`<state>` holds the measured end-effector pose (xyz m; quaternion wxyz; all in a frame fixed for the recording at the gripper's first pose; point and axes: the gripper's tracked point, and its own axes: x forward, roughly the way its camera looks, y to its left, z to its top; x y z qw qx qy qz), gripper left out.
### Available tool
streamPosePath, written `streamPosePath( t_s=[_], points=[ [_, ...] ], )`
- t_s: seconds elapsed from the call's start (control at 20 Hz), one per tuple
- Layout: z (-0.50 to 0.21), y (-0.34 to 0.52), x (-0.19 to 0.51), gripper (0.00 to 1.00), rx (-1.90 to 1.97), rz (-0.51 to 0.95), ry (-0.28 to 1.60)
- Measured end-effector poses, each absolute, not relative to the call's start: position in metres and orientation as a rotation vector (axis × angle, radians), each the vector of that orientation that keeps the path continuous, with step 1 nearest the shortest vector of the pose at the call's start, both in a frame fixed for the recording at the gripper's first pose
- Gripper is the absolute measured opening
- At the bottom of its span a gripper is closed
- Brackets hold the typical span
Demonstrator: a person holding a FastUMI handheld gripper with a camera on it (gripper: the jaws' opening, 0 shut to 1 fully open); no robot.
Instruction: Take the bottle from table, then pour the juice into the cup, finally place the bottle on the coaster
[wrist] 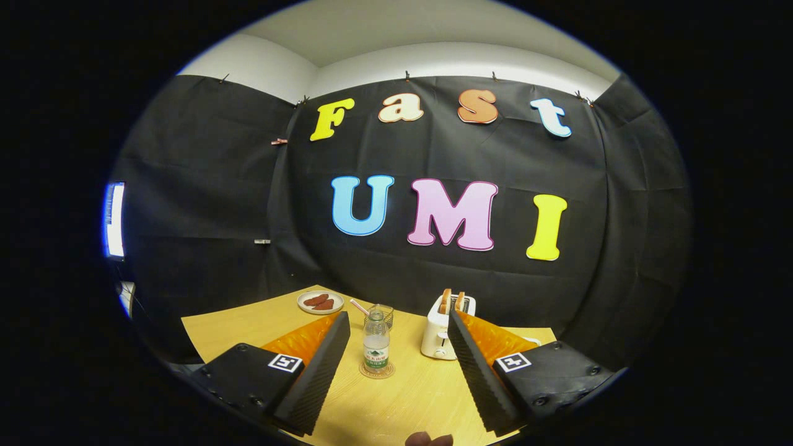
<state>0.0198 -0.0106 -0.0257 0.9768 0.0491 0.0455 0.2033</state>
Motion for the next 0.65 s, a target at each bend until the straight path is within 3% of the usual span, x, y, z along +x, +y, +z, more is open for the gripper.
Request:
streamPosePath(
  t_s=[0.65],
  points=[
    [-0.032,-0.053,0.038,0.97,0.098,0.318,0.092]
  ],
)
